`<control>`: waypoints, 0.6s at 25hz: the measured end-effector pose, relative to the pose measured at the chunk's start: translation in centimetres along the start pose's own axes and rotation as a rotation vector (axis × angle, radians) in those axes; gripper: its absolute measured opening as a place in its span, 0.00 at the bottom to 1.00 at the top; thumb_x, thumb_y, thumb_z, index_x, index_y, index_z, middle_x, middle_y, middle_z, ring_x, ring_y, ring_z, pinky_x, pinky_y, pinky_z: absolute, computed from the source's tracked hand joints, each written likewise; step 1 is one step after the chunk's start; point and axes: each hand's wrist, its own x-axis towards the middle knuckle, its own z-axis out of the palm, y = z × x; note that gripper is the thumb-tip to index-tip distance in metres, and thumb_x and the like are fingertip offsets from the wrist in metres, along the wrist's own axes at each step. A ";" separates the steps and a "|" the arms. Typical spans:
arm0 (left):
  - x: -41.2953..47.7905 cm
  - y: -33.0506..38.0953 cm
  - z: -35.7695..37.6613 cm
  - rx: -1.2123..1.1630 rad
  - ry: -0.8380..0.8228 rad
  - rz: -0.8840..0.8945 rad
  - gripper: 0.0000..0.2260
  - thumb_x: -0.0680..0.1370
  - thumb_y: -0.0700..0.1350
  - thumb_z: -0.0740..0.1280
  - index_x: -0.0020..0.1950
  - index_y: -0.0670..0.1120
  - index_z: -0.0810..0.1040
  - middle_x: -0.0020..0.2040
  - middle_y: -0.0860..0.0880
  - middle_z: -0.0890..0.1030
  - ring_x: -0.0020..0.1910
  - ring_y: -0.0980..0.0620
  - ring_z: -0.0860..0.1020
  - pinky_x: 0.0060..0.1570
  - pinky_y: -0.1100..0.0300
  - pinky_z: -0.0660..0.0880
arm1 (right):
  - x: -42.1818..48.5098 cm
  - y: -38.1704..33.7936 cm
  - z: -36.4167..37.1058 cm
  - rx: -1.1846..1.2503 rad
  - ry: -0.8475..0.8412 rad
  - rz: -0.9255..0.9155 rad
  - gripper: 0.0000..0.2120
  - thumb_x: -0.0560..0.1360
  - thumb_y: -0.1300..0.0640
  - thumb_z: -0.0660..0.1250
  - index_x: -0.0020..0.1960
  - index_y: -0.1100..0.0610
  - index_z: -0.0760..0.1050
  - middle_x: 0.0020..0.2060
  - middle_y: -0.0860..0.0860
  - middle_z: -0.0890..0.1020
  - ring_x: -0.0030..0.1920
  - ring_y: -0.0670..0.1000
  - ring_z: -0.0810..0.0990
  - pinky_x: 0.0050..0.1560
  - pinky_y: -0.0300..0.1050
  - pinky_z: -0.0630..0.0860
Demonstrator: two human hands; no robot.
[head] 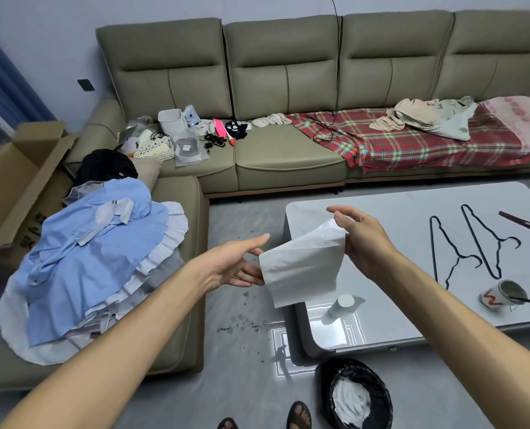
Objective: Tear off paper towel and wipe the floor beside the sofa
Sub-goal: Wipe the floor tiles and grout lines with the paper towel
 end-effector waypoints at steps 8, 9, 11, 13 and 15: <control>0.3 1.5 0.8 -0.249 0.147 0.295 0.07 0.72 0.44 0.73 0.50 0.49 0.81 0.38 0.50 0.83 0.38 0.53 0.80 0.48 0.58 0.77 | 0.0 -0.2 -0.2 0.030 0.047 0.056 0.12 0.82 0.58 0.59 0.61 0.60 0.77 0.41 0.56 0.78 0.37 0.55 0.75 0.39 0.45 0.74; 0.1 1.8 0.7 -0.267 0.154 0.321 0.07 0.72 0.41 0.73 0.49 0.48 0.82 0.39 0.50 0.83 0.37 0.53 0.80 0.46 0.59 0.77 | -0.1 -0.3 -0.3 0.038 0.005 0.048 0.12 0.82 0.54 0.59 0.61 0.57 0.76 0.43 0.57 0.79 0.40 0.57 0.76 0.43 0.46 0.75; -0.5 2.5 0.4 -0.307 0.206 0.377 0.05 0.72 0.39 0.72 0.46 0.46 0.83 0.39 0.49 0.84 0.36 0.54 0.79 0.43 0.60 0.76 | -0.4 -0.2 -0.7 -0.042 -0.115 0.001 0.14 0.80 0.45 0.60 0.61 0.50 0.75 0.47 0.58 0.81 0.43 0.57 0.80 0.53 0.49 0.76; -1.1 3.2 -0.2 -0.339 0.288 0.441 0.04 0.72 0.38 0.72 0.44 0.46 0.83 0.36 0.50 0.83 0.34 0.54 0.78 0.39 0.62 0.75 | -0.6 0.0 -0.9 -0.194 -0.187 -0.070 0.19 0.76 0.43 0.66 0.65 0.45 0.72 0.47 0.56 0.83 0.45 0.53 0.84 0.58 0.46 0.76; -1.9 3.8 -0.8 -0.334 0.348 0.494 0.04 0.73 0.38 0.72 0.43 0.46 0.84 0.34 0.51 0.83 0.32 0.56 0.78 0.35 0.64 0.75 | -0.7 0.3 -0.3 -0.286 -0.210 -0.147 0.23 0.72 0.51 0.73 0.65 0.43 0.72 0.40 0.53 0.82 0.41 0.47 0.84 0.55 0.40 0.74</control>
